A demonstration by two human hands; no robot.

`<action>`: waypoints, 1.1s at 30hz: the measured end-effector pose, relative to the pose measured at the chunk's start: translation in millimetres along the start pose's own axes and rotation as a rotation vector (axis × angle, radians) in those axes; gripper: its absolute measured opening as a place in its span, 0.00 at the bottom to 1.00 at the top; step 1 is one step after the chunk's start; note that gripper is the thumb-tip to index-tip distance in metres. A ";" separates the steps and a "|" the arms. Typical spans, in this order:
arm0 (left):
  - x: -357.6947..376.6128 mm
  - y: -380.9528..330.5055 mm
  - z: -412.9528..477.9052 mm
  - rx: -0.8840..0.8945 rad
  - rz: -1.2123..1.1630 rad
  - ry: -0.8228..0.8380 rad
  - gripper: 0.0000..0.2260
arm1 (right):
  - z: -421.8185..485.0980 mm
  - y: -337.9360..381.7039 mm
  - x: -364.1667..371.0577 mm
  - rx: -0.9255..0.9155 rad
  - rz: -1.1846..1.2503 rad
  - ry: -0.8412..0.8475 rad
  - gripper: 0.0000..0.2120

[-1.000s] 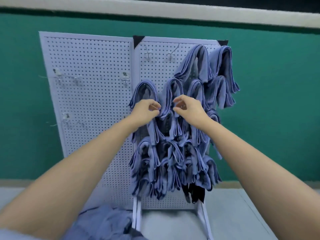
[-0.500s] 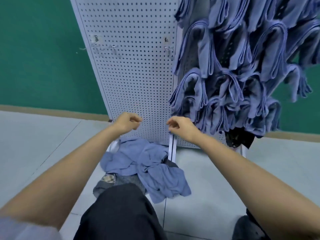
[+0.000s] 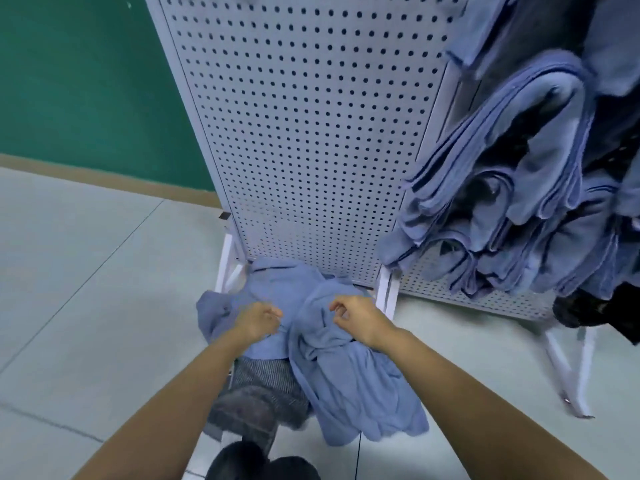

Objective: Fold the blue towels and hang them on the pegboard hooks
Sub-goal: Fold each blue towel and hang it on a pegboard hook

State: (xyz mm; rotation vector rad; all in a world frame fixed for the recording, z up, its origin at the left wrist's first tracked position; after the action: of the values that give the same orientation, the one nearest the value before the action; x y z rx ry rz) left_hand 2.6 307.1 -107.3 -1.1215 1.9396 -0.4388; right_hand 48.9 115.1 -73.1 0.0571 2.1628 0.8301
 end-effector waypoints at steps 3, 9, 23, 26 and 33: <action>18.8 16.1 30.1 0.000 0.039 0.035 0.09 | 41.9 -2.7 13.9 0.007 0.011 0.033 0.12; 63.1 47.6 67.5 -0.034 0.134 0.116 0.21 | 105.1 -0.2 42.3 -0.046 0.067 0.071 0.15; 26.6 -9.1 38.6 0.059 -0.233 0.039 0.13 | 87.2 -8.6 41.5 -0.080 -0.165 0.345 0.15; 8.5 -40.7 17.8 0.111 -0.363 0.049 0.12 | 53.4 -1.0 -2.7 -0.066 -0.226 0.274 0.18; -21.7 -159.7 -69.9 0.333 -0.277 0.124 0.08 | -66.7 48.6 -116.1 -0.106 -0.115 0.035 0.17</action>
State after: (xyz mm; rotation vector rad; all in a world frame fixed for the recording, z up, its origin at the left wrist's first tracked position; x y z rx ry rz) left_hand 39.2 231.8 47.2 -1.1641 1.7356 -0.9639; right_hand 70.0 82.0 63.8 -0.1352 2.1294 0.8836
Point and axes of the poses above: each hand's wrist, its own z-axis towards the middle knuckle, its own x-axis out of the palm, y = z × x, the point moved 10 cm from there along z, towards the middle knuckle, and after that the axes turned 10 degrees about y, right-handed, at the moved point
